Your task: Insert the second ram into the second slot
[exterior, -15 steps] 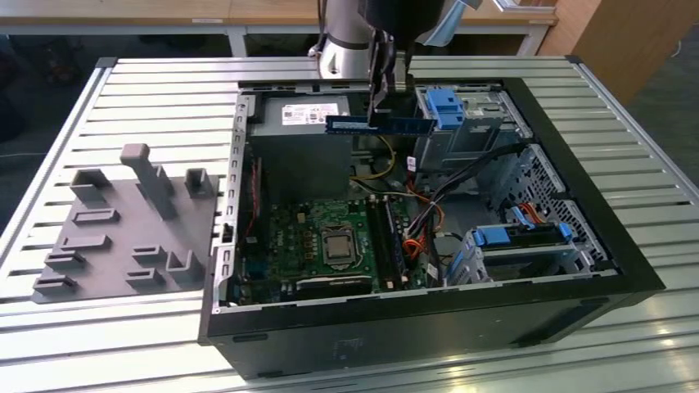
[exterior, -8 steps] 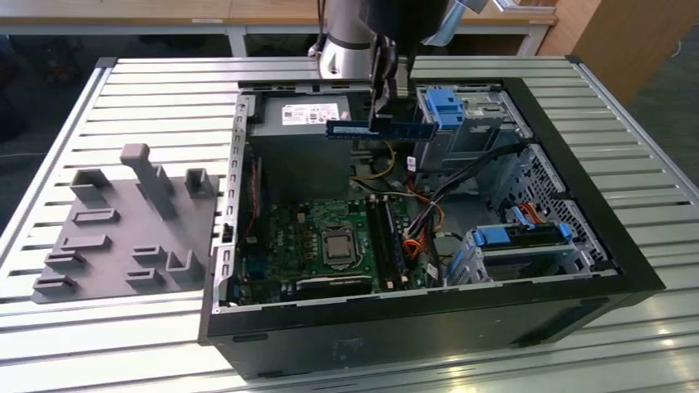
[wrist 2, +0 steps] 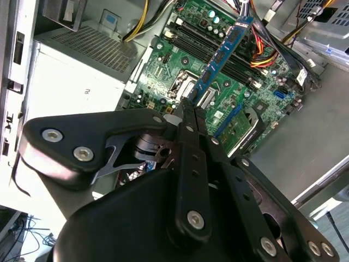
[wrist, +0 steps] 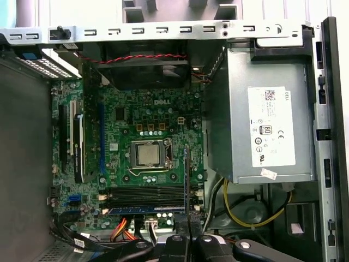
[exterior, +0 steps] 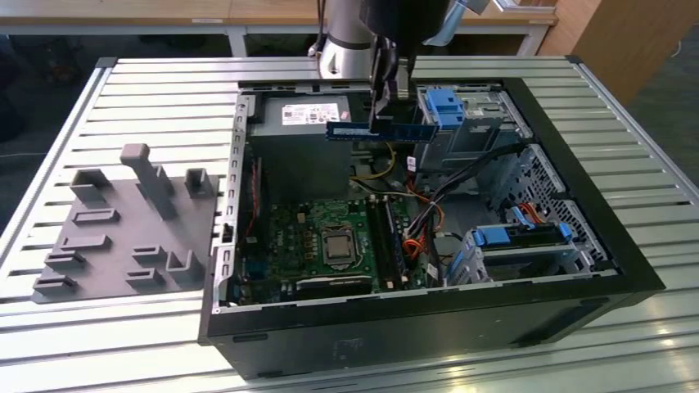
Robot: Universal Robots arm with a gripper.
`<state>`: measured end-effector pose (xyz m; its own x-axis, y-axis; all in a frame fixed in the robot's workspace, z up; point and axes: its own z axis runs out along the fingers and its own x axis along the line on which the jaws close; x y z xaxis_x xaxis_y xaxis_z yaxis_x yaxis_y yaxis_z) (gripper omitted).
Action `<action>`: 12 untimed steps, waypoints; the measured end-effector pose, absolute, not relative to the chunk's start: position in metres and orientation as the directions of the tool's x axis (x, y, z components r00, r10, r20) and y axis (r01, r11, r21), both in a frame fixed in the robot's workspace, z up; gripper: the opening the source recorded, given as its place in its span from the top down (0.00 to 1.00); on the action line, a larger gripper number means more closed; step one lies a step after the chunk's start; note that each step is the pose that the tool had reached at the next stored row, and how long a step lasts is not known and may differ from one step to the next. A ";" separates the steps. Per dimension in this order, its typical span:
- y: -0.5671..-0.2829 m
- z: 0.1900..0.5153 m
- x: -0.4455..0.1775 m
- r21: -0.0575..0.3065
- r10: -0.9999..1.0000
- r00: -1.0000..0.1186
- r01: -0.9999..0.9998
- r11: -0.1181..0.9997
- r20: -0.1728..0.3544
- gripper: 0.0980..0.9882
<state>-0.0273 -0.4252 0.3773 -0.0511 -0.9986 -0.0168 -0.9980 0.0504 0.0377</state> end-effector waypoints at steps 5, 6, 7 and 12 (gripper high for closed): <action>-0.426 0.377 -0.027 0.038 -0.998 -0.053 -0.998 0.053 -0.017 0.97; -0.426 0.377 -0.027 0.038 -0.998 -0.055 -0.998 0.054 -0.017 0.97; -0.426 0.377 -0.027 0.038 -0.998 -0.056 -0.998 0.056 -0.017 0.97; -0.426 0.377 -0.027 0.038 -0.997 -0.076 -0.996 0.075 -0.017 0.97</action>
<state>-0.0273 -0.4256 0.3773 -0.0760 -0.9970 -0.0168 -0.9964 0.0754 0.0377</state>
